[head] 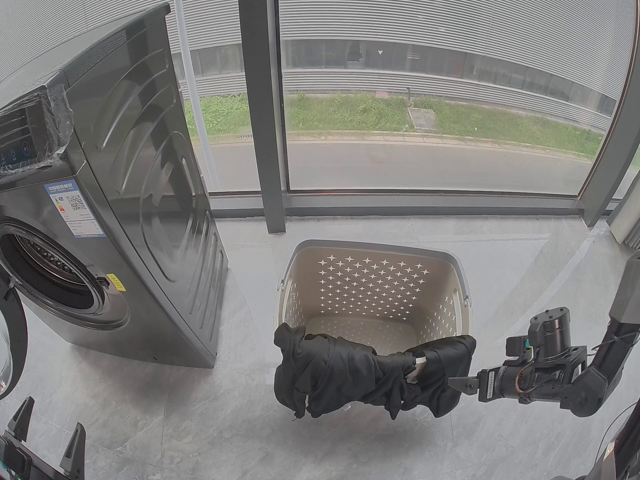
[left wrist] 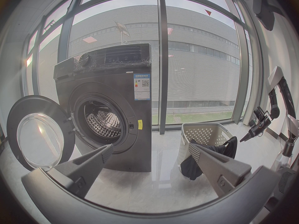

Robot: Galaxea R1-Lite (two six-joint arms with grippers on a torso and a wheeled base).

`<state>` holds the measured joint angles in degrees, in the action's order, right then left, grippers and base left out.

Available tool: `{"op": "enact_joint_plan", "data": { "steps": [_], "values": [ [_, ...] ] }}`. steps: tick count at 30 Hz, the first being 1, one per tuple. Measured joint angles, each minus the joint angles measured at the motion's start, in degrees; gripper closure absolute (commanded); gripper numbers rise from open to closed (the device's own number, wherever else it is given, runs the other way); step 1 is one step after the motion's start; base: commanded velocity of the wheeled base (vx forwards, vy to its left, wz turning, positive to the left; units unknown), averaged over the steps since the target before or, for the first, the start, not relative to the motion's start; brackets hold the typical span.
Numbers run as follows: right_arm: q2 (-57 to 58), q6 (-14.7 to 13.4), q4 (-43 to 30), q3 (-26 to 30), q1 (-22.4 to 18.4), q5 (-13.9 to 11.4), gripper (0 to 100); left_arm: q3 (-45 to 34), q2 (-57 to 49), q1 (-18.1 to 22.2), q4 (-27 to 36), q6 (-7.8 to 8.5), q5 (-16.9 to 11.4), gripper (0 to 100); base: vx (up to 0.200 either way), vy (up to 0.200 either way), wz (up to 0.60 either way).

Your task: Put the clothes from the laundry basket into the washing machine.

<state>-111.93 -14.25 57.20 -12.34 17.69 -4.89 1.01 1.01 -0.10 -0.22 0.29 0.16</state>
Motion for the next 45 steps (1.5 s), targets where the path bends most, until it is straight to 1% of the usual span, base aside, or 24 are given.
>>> {"op": "enact_joint_plan", "data": {
  "steps": [2,4,7,11,16,20,22,26,33,38,45],
  "values": [
    [-2.6,-0.7,1.2,-0.9,0.7,2.0,0,0.0,0.0,0.0,0.0,0.00,0.0,0,0.000,0.000,0.00],
    [-5.0,-1.3,2.1,-2.2,1.3,3.4,0,0.0,0.0,0.0,0.0,-0.02,0.0,0,0.000,0.000,0.00],
    [-7.3,-2.4,2.5,-3.9,1.8,4.1,0,0.0,0.0,0.0,0.0,-0.02,0.0,0,0.000,0.000,0.00],
    [-9.0,-4.5,2.6,-5.7,2.6,4.4,0,0.0,0.0,0.0,0.0,-0.05,0.0,0,0.000,0.000,0.00],
    [-10.0,-6.8,2.7,-7.4,3.8,5.9,0,0.0,0.0,0.0,0.0,-0.11,0.0,0,0.000,0.000,0.00],
    [-10.6,-8.1,2.4,-8.7,4.4,6.3,0,0.0,0.0,0.0,0.0,-0.16,0.0,0,0.000,0.000,0.00],
    [-11.0,-8.7,2.3,-9.8,4.7,6.9,0,0.0,0.0,0.0,0.0,-0.18,0.0,0,0.000,0.000,0.00],
    [-12.0,-9.4,2.3,-11.6,4.7,8.7,0,0.0,0.0,0.0,0.0,-0.22,0.0,0,0.000,0.000,0.00],
    [-12.8,-9.7,2.2,-13.0,4.7,9.2,0,0.0,0.0,0.0,0.0,-0.29,0.1,0,0.000,0.000,0.00],
    [-13.3,-10.0,2.4,-13.6,4.5,10.5,0,0.0,0.0,0.0,0.0,-0.24,0.1,0,0.000,0.000,0.00],
    [-13.9,-10.1,2.3,-14.4,4.3,11.6,0,0.0,0.0,0.0,0.0,-0.27,0.5,0,0.000,0.000,0.00]
  ]
}}
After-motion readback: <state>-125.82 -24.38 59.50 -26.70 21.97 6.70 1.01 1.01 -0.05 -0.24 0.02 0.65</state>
